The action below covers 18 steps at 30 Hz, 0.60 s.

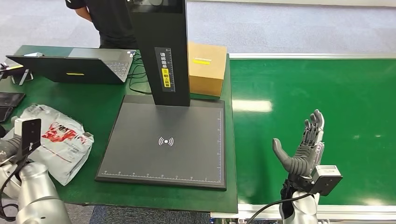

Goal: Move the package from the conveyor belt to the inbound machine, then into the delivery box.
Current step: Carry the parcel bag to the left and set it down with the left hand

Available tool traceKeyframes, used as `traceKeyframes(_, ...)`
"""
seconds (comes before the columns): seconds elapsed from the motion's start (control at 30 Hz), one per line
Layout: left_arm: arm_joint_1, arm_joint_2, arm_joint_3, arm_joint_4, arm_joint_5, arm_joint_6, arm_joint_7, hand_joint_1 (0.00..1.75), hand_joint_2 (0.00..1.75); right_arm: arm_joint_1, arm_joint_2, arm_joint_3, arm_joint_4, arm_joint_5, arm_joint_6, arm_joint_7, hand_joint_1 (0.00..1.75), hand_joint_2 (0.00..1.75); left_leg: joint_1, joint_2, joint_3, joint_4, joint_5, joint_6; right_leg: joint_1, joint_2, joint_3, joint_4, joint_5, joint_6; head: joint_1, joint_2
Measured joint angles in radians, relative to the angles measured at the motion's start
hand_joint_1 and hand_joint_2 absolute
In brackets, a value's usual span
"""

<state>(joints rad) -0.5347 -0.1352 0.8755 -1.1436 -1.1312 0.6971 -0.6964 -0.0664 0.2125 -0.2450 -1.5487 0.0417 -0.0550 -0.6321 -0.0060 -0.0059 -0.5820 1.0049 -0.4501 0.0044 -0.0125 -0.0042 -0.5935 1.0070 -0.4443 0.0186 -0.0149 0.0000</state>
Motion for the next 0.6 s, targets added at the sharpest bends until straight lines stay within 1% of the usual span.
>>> traceKeyframes(0.17, 0.009, -0.032, 0.001, -0.05, 0.08, 0.002, -0.002, 0.0, 1.75, 0.001, 0.0, 0.004, 0.005, -0.003, -0.006, 0.0, 0.0, 1.75, 0.0, 0.0, 0.0, 0.0, 0.0, 0.0, 0.0, 0.0, 0.0, 0.0, 0.0, 0.0, 0.0, 0.0)
traceKeyframes(0.33, 0.045, -0.061, -0.057, -0.124, 0.21, 0.002, -0.003, 0.0, 1.75, 0.002, 0.0, 0.006, 0.005, -0.008, -0.012, 0.0, 0.0, 1.75, 0.0, 0.0, 0.0, 0.0, 0.0, 0.0, 0.0, 0.0, 0.0, 0.0, 0.0, 0.0, 0.0, 0.0)
traceKeyframes(0.47, 0.091, -0.069, -0.149, -0.132, 0.355, -0.007, -0.003, 0.0, 1.75, 0.004, 0.0, 0.006, 0.005, -0.011, -0.013, 0.0, 0.0, 1.75, 0.0, 0.0, 0.0, 0.0, 0.0, 0.0, 0.0, 0.0, 0.0, 0.0, 0.0, 0.0, 0.0, 0.0)
traceKeyframes(0.53, 0.118, -0.071, -0.213, -0.129, 0.437, -0.051, 0.004, 0.0, 1.75, 0.005, 0.0, 0.006, 0.005, -0.013, -0.013, 0.0, 0.0, 1.75, 0.0, 0.0, 0.0, 0.0, 0.0, 0.0, 0.0, 0.0, 0.0, 0.0, 0.0, 0.0, 0.0, 0.0)
traceKeyframes(0.6, 0.15, -0.072, -0.297, -0.123, 0.558, -0.119, 0.018, 0.0, 1.75, 0.005, 0.0, 0.006, 0.005, -0.015, -0.013, 0.0, 0.0, 1.75, -0.001, 0.0, 0.0, 0.0, 0.0, 0.0, 0.0, 0.0, 0.0, 0.0, 0.0, 0.0, 0.0, 0.0)
